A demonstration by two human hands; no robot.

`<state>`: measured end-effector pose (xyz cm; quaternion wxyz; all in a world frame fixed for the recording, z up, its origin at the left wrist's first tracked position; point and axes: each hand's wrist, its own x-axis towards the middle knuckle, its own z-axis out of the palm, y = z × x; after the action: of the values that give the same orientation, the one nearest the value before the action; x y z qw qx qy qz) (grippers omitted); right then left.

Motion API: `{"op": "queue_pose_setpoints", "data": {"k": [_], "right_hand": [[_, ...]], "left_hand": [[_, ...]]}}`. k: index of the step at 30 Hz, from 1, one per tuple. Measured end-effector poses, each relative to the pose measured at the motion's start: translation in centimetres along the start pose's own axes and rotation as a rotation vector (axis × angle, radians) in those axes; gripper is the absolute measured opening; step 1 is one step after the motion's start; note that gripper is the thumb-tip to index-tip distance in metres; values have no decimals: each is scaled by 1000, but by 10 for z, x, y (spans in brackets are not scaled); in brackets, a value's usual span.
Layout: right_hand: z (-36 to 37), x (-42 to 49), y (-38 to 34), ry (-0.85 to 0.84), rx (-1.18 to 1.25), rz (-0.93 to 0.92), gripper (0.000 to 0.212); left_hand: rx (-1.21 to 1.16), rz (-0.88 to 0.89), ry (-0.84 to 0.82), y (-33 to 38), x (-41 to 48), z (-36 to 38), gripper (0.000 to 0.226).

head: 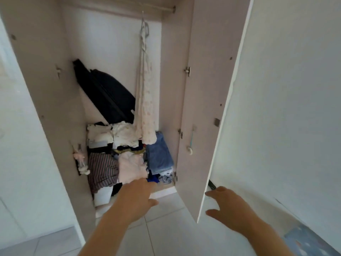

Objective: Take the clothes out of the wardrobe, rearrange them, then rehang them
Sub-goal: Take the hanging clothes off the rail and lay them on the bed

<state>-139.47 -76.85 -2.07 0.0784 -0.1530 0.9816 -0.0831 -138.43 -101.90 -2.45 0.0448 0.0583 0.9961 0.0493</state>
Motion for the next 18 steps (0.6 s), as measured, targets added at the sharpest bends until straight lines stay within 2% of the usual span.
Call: {"op": "queue_pose_setpoints", "data": {"k": [4,9,18], "right_hand": [[-15,77,4,-21,-37,-115,57],[-22,166,-7,-60,-8,-209,56],[-39,348,-35,-29,-32,-272,49]], "left_hand": [[-22,-117,45,-21,36,-9,55],[-21,-183,35,-49,93,-17,50],[-41,-188,99,-139,245,-35,55]]}}
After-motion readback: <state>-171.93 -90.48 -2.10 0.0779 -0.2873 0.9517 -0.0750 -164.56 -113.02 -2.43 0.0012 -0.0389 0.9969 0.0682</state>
